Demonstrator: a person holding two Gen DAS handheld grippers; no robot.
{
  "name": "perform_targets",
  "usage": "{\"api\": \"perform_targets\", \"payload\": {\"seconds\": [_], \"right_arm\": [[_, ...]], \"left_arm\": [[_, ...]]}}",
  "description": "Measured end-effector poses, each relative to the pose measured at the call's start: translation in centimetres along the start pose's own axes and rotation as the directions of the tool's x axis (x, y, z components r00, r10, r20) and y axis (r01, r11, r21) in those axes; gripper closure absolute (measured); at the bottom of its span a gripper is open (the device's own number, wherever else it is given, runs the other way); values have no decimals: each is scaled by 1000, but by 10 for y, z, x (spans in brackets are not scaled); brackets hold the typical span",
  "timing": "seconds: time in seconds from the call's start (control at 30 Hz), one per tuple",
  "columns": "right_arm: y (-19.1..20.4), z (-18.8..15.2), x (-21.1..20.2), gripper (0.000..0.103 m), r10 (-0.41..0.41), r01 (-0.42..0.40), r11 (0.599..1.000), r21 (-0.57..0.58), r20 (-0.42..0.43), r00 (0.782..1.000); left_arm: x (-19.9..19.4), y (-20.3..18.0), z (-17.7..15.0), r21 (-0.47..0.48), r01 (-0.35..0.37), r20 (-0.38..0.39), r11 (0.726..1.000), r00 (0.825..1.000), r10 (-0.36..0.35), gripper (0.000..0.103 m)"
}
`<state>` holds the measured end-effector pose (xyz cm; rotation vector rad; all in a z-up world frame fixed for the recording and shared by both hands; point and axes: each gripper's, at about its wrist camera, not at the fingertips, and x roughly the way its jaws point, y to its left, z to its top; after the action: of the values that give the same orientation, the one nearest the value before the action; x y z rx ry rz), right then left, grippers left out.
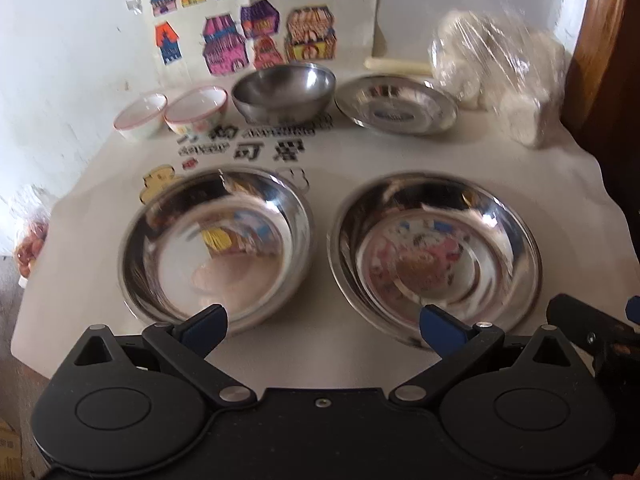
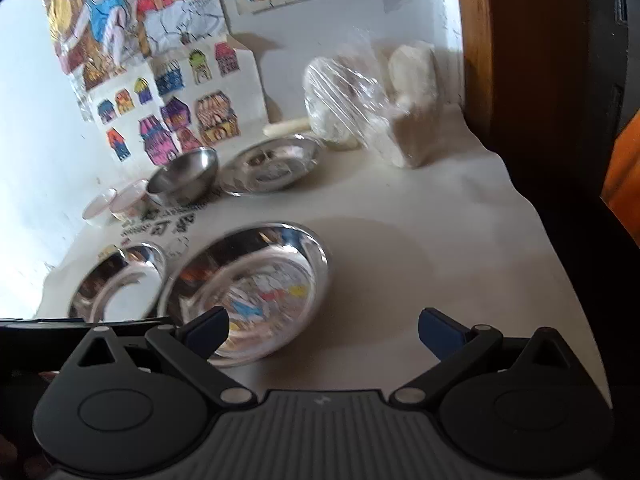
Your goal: Organize plates and bowls
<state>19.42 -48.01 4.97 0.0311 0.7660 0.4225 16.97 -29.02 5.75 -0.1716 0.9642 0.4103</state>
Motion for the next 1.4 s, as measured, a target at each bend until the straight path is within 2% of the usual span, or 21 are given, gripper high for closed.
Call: {"api": "perform_targets", "payload": {"seconds": [0.37,0.6,1.0,1.17,1.27,1.4], "right_arm": [[-21,8,10,0,-50,48,998,-44,-34,998],[-23,18,23,0,-36,32,996,-85,-46,998],[-15,32,52,0,-19,10,986,-165,-53,998],[-10,37,64,0,-14,4,982,-190,-54,998],[-8,39,68,9,-10,-3,982,-189,-65,998],[-7,40,73,18,1,-17,984,-177,-86,996]], "left_arm": [[9,-7,-1,-69,23,-81,997,996,-28,1],[9,-8,5,-80,29,-93,996,995,-36,1],[20,3,15,-189,40,-134,981,989,-67,3],[29,8,20,-268,45,-163,962,982,-91,12],[34,10,21,-324,54,-179,945,977,-117,17],[35,11,21,-346,69,-177,936,975,-137,24]]}}
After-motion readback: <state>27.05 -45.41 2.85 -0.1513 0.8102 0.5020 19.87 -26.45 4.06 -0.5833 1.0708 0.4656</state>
